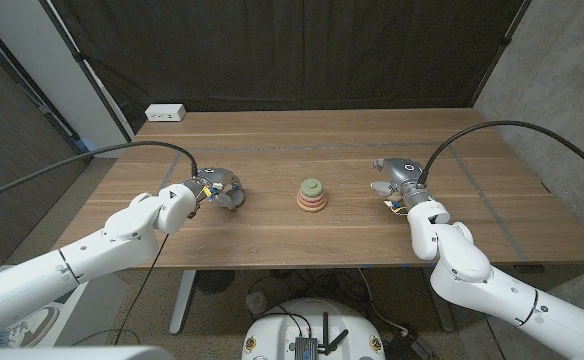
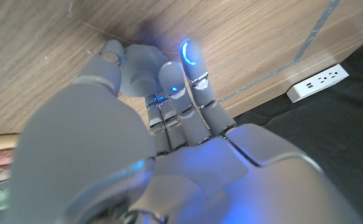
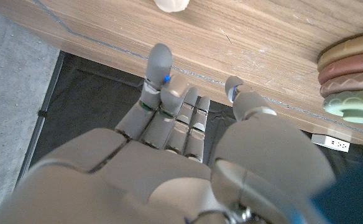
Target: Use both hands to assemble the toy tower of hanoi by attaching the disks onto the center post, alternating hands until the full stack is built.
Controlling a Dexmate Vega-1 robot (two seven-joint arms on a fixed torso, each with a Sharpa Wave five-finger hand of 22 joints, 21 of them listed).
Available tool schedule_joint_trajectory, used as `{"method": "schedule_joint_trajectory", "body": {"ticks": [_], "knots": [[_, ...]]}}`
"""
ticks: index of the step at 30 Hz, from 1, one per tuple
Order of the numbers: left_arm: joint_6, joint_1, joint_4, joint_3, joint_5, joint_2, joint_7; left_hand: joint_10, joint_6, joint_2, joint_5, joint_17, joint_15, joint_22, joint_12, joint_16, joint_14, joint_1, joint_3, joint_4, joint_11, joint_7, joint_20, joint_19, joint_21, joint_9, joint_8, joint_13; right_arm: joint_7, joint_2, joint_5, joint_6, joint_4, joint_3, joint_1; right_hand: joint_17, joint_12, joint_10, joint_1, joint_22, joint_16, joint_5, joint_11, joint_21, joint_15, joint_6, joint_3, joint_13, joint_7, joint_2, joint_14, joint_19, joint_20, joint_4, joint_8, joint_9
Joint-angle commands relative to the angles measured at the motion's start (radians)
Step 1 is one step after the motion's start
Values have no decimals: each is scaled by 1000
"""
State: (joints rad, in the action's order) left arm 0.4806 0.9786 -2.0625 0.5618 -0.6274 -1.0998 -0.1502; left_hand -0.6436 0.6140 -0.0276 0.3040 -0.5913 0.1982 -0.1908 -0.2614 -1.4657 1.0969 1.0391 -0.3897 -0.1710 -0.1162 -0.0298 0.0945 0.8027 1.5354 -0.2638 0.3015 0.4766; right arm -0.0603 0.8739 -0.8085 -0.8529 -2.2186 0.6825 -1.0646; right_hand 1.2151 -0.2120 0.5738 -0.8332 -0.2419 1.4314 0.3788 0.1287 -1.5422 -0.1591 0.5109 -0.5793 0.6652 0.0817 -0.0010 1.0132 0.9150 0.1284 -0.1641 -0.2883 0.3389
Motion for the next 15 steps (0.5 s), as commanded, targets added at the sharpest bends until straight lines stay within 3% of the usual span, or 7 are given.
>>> {"method": "schedule_joint_trajectory", "body": {"ticks": [1,8,15], "knots": [[14,-9,-34,-10,-19,-17,-24,-75,2,12,7,-4,20,-2,6,-2,0,2,-9,4,-61,-1,115,10,8,-4,-1,7,-4,3,3,-4,-8,-2,1,2,2,8,6,-4,-2,8,-2,-6,-58,10,-4,5,0,7,-2,5,87,4,-8,1],[25,-20,-60,-9,-43,-26,-63,-77,4,12,8,-6,20,-3,11,5,-3,1,-10,7,-62,1,115,9,8,-6,-3,11,-1,0,-6,-13,-10,3,5,6,3,8,7,-3,2,9,1,-6,-58,10,-4,7,-1,9,1,5,87,3,-9,2],[-8,-16,-63,-45,28,-28,-67,-87,14,11,9,-9,21,-2,12,7,2,-2,-9,8,-64,-5,115,10,8,-6,-2,14,8,-1,-11,-24,-13,7,9,4,4,9,9,-4,1,11,-1,-6,-58,8,-5,6,-4,10,-1,5,87,3,-8,3]]}}
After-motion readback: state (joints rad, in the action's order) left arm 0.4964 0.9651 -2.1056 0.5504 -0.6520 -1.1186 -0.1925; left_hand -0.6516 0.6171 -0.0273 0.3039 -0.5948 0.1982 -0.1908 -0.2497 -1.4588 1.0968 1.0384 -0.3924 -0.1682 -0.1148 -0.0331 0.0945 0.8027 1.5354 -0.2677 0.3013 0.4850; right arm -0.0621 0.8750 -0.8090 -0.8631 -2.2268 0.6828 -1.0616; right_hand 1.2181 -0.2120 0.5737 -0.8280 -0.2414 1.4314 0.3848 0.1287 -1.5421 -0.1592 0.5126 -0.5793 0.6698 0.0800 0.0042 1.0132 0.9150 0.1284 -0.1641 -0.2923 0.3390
